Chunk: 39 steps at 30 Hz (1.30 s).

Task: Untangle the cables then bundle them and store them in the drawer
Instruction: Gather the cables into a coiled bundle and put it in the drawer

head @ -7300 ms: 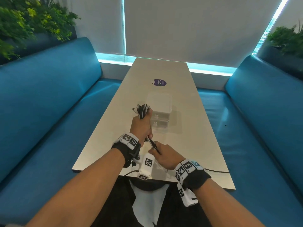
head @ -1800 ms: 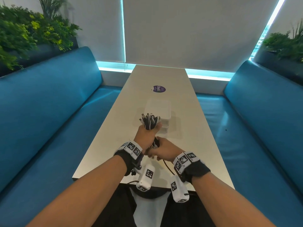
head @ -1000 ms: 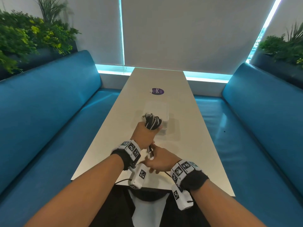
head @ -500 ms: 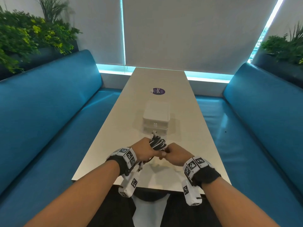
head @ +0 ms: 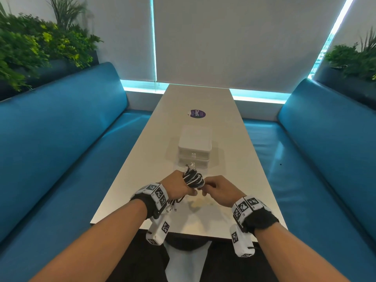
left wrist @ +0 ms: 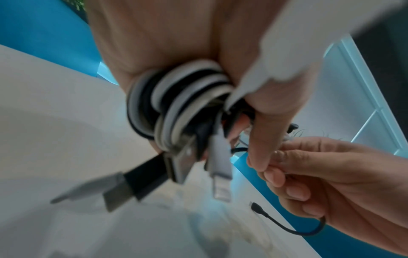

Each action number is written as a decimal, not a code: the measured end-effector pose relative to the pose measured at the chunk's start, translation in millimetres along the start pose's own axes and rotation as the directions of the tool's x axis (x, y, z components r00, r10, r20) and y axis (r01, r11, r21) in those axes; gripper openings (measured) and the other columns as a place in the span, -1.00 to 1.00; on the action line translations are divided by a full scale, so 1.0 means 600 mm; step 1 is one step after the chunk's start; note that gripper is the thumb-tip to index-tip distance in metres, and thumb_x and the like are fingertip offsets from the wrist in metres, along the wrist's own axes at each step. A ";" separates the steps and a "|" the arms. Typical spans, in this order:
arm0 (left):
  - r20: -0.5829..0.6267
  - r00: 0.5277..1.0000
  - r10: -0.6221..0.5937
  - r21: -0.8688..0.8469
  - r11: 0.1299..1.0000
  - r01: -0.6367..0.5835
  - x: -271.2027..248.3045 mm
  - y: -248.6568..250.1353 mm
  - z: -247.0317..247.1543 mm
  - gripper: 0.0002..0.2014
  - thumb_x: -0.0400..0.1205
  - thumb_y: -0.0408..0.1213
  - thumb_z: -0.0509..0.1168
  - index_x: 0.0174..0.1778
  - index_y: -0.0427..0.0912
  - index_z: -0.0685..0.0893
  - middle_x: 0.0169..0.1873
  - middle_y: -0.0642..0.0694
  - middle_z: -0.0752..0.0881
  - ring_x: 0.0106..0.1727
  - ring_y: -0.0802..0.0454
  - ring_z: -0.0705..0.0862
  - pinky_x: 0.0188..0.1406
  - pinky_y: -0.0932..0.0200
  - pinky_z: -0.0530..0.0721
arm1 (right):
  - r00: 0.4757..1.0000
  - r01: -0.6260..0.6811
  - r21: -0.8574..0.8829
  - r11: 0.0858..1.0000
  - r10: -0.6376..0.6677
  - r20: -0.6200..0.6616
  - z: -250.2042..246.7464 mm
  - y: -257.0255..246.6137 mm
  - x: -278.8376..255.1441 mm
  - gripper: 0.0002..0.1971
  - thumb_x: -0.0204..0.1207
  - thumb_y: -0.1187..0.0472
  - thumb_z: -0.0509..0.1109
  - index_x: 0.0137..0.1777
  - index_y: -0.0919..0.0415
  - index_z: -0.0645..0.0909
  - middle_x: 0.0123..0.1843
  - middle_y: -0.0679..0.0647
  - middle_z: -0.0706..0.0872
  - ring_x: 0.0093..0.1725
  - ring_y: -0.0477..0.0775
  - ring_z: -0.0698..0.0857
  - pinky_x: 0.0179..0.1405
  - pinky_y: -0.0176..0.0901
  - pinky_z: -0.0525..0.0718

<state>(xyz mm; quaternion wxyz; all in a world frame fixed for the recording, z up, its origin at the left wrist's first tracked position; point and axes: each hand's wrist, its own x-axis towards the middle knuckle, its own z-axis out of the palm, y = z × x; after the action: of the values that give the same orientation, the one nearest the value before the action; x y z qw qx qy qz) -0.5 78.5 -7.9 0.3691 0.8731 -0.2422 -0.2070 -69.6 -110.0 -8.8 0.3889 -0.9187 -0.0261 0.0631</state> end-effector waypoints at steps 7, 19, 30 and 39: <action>-0.008 0.991 -0.137 -0.034 0.990 0.136 0.006 -0.010 0.008 -0.79 0.40 -0.31 0.49 -0.41 -0.22 0.56 -0.53 -0.07 0.57 -0.55 0.04 0.48 -0.46 0.20 0.46 | 0.997 -0.029 0.124 0.992 0.021 0.069 -0.008 -0.001 -0.007 -0.73 0.68 0.02 0.33 -0.07 0.18 0.75 -0.35 -0.24 0.74 -0.43 -0.25 0.56 -0.42 -0.48 0.51; -0.184 0.980 -0.070 -0.111 0.993 0.050 0.008 -0.012 -0.008 -0.58 0.45 0.02 0.57 -0.01 -0.09 0.54 -0.01 -0.10 0.73 0.00 -0.02 0.69 0.06 0.00 0.70 | 0.986 -0.150 0.016 0.989 0.151 -0.076 -0.003 0.013 0.007 -0.65 0.62 -0.17 0.31 -0.07 0.11 0.71 -0.27 -0.08 0.79 -0.36 -0.11 0.66 -0.24 -0.21 0.64; -0.017 0.999 -0.036 -0.135 0.990 0.033 -0.010 0.013 0.003 -0.68 0.62 0.00 0.42 -0.22 -0.22 0.68 -0.54 -0.12 0.69 -0.56 0.05 0.64 -0.47 0.20 0.62 | 0.992 -0.067 -0.001 0.998 0.066 -0.104 -0.009 0.024 0.008 -0.77 0.62 -0.05 0.35 -0.15 0.00 0.74 -0.29 -0.09 0.77 -0.27 -0.19 0.67 -0.21 -0.28 0.57; 0.139 0.990 -0.009 -0.270 0.962 0.047 -0.017 0.018 0.016 -0.83 0.69 -0.14 0.37 -0.08 -0.18 0.66 -0.32 -0.16 0.82 -0.34 -0.09 0.81 -0.25 -0.01 0.75 | 0.983 0.010 0.131 0.991 0.014 -0.183 -0.022 0.027 0.013 -0.86 0.62 0.23 0.39 -0.01 0.06 0.80 -0.07 -0.13 0.80 -0.06 -0.28 0.67 -0.06 -0.46 0.49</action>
<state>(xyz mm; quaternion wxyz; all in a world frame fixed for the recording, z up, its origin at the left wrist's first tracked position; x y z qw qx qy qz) -16.6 72.5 -4.4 0.4655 0.8009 -0.2238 -0.3029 -59.8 -129.8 -12.3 0.4492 -0.8931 0.0151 -0.0199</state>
